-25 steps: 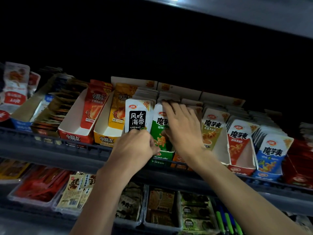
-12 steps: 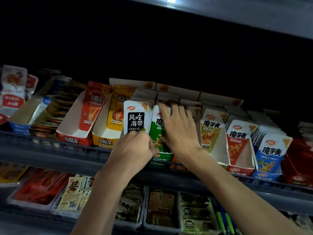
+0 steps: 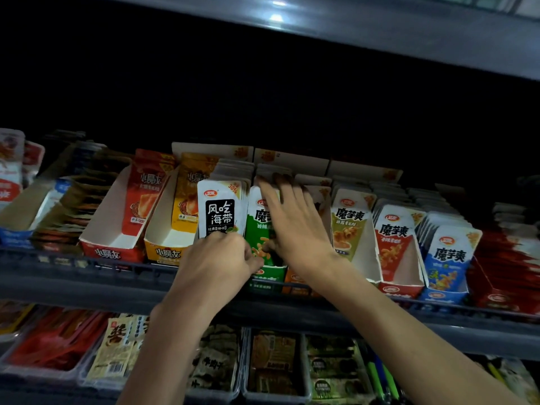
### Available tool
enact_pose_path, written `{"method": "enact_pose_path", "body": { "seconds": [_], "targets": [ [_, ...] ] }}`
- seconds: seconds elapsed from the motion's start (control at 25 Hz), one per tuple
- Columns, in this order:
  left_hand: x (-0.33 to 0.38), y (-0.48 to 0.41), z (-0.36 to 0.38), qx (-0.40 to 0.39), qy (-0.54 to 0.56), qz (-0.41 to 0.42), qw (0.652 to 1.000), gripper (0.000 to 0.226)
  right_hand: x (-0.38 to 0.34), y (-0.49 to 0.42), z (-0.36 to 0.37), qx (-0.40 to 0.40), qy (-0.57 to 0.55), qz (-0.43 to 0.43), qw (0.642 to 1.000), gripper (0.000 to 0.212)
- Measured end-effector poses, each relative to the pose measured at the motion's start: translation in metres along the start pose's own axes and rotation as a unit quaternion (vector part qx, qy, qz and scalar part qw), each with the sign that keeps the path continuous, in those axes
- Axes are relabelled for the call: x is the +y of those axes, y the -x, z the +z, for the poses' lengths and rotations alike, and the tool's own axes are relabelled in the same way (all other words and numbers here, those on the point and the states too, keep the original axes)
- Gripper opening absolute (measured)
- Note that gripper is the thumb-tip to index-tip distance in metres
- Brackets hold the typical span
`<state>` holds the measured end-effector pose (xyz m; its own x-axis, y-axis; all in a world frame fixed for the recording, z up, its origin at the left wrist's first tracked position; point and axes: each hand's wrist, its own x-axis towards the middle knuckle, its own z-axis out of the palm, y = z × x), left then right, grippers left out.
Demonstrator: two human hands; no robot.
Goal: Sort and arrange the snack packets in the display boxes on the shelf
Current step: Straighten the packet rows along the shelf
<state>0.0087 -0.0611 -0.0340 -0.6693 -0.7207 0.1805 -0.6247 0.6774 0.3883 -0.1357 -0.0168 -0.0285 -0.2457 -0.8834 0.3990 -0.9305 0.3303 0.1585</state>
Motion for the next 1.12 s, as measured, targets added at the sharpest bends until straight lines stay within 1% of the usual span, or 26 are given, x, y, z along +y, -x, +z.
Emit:
{"method": "enact_pose_path", "body": {
  "seconds": [0.08, 0.2, 0.24, 0.28, 0.32, 0.4, 0.48, 0.52, 0.64, 0.68, 0.84, 1.0, 1.12],
  "targets": [
    [0.006, 0.001, 0.000, 0.025, -0.004, 0.007, 1.000, 0.025, 0.004, 0.012, -0.003, 0.020, -0.041, 0.005, 0.999, 0.106],
    [0.015, -0.001, 0.001, 0.057, 0.017, 0.024, 0.998, 0.019, 0.017, 0.035, -0.009, 0.080, -0.125, 0.061, 0.987, 0.081],
    [0.017, -0.002, 0.002, 0.065, 0.025, 0.029, 0.997, 0.017, 0.024, 0.040, -0.010, 0.104, -0.122, 0.076, 0.984, 0.071],
    [0.019, -0.002, 0.003, 0.071, 0.031, 0.032, 0.996, 0.016, 0.032, 0.043, -0.011, 0.126, -0.093, 0.085, 0.984, 0.064],
    [0.021, -0.003, 0.004, 0.074, 0.035, 0.034, 0.996, 0.016, 0.040, 0.042, -0.012, 0.131, -0.051, 0.089, 0.986, 0.061],
    [0.026, -0.004, 0.007, 0.073, 0.041, 0.039, 0.996, 0.018, 0.051, 0.033, -0.014, 0.088, 0.016, 0.086, 0.992, 0.068],
    [0.030, -0.004, 0.009, 0.073, 0.051, 0.046, 0.995, 0.017, 0.056, 0.021, -0.012, 0.045, 0.030, 0.089, 0.995, 0.077],
    [0.031, -0.004, 0.009, 0.072, 0.055, 0.048, 0.995, 0.017, 0.056, 0.016, -0.009, 0.040, 0.036, 0.092, 0.994, 0.079],
    [0.032, -0.006, 0.012, 0.068, 0.058, 0.059, 0.994, 0.016, 0.054, 0.011, -0.001, 0.018, 0.049, 0.087, 0.995, 0.067],
    [0.031, -0.007, 0.013, 0.067, 0.061, 0.061, 0.994, 0.016, 0.054, 0.010, 0.001, 0.024, 0.052, 0.087, 0.995, 0.065],
    [0.030, -0.007, 0.014, 0.062, 0.067, 0.066, 0.994, 0.016, 0.062, 0.000, 0.006, 0.058, 0.101, 0.088, 0.989, 0.081],
    [0.031, -0.006, 0.014, 0.052, 0.071, 0.068, 0.994, 0.017, 0.060, -0.005, 0.007, 0.033, 0.121, 0.082, 0.989, 0.083],
    [0.032, -0.007, 0.015, 0.042, 0.067, 0.070, 0.994, 0.017, 0.059, -0.006, 0.009, 0.037, 0.122, 0.096, 0.987, 0.084]
  ]
}}
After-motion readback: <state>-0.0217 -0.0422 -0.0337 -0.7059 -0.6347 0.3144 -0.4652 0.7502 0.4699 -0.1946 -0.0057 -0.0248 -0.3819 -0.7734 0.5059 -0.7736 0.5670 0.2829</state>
